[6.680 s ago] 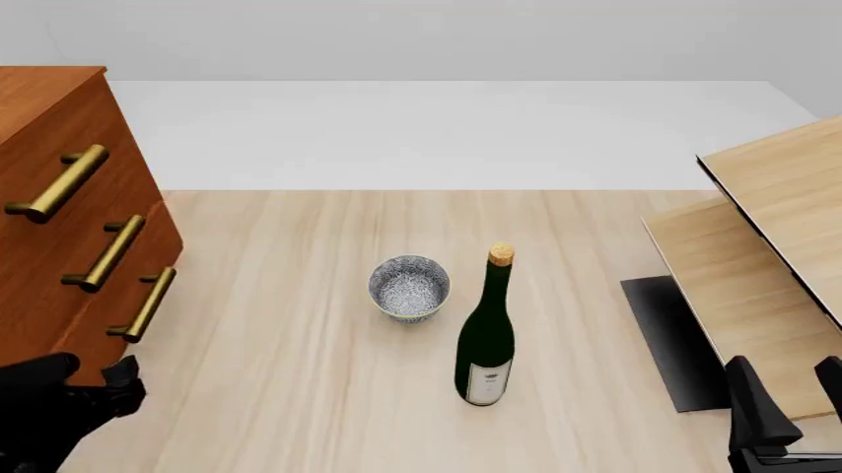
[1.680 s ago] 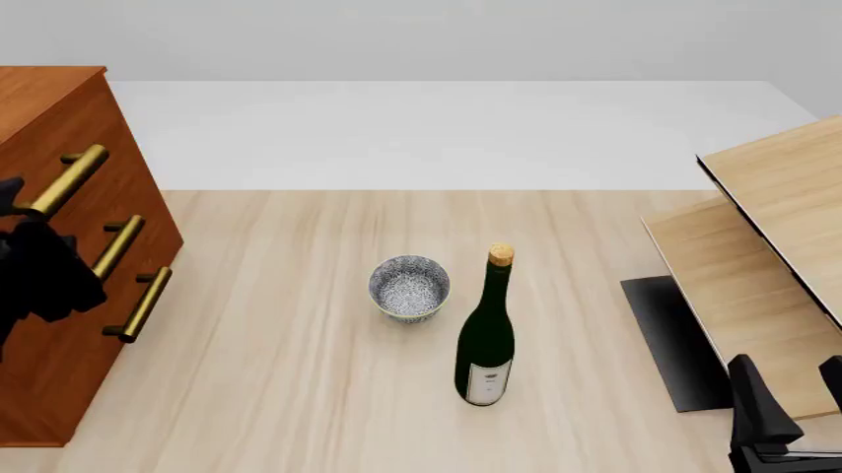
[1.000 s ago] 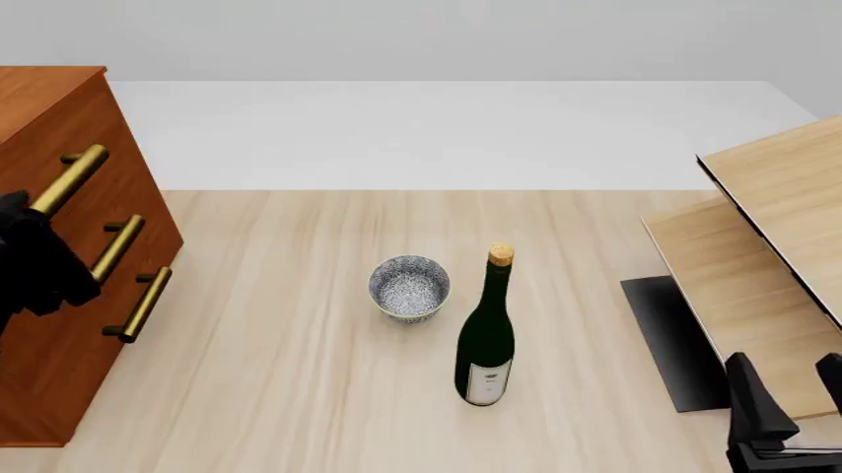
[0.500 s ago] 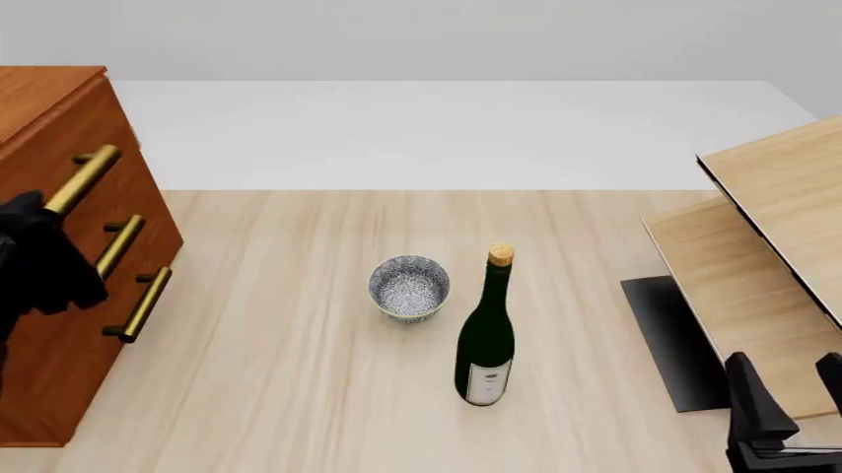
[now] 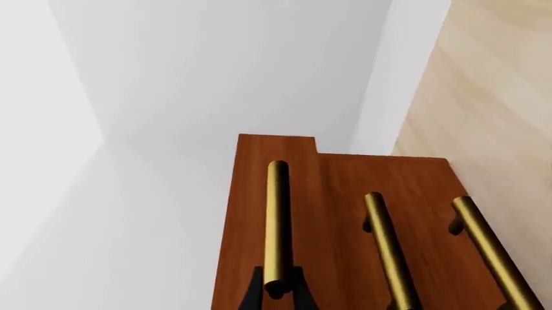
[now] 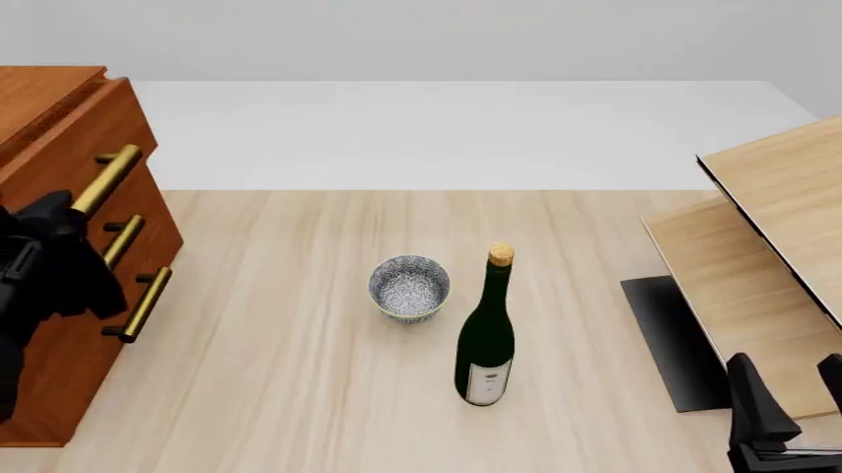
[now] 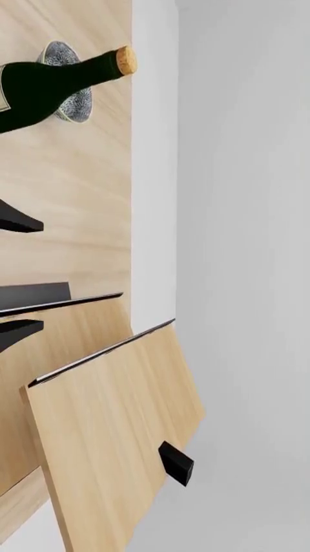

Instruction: Close the bottom drawer of the cabinet and open the top drawer.

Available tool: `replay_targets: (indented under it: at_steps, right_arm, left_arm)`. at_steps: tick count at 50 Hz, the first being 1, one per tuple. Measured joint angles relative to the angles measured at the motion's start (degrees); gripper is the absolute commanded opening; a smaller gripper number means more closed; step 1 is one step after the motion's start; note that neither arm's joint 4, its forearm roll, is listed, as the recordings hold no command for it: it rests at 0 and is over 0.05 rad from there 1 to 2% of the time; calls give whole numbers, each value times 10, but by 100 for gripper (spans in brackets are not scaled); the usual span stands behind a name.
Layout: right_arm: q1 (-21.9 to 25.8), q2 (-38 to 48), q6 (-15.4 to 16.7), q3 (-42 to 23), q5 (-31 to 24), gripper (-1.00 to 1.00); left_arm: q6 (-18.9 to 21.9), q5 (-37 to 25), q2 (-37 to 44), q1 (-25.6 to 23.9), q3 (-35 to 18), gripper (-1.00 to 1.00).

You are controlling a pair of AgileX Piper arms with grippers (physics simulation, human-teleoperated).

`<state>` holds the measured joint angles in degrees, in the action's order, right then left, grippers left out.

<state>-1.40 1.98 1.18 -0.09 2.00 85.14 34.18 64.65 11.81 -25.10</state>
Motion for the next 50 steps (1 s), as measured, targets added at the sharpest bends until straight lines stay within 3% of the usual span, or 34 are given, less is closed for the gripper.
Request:
replay_targets:
  at_steps: [33, 50]
  right_arm:
    - [1, -2, -3, 0, -2, 100]
    - [1, -3, -4, 0, -3, 100]
  left_arm:
    - [48, 72, 14, -44, 28, -100]
    - [62, 76, 13, -62, 30, -100]
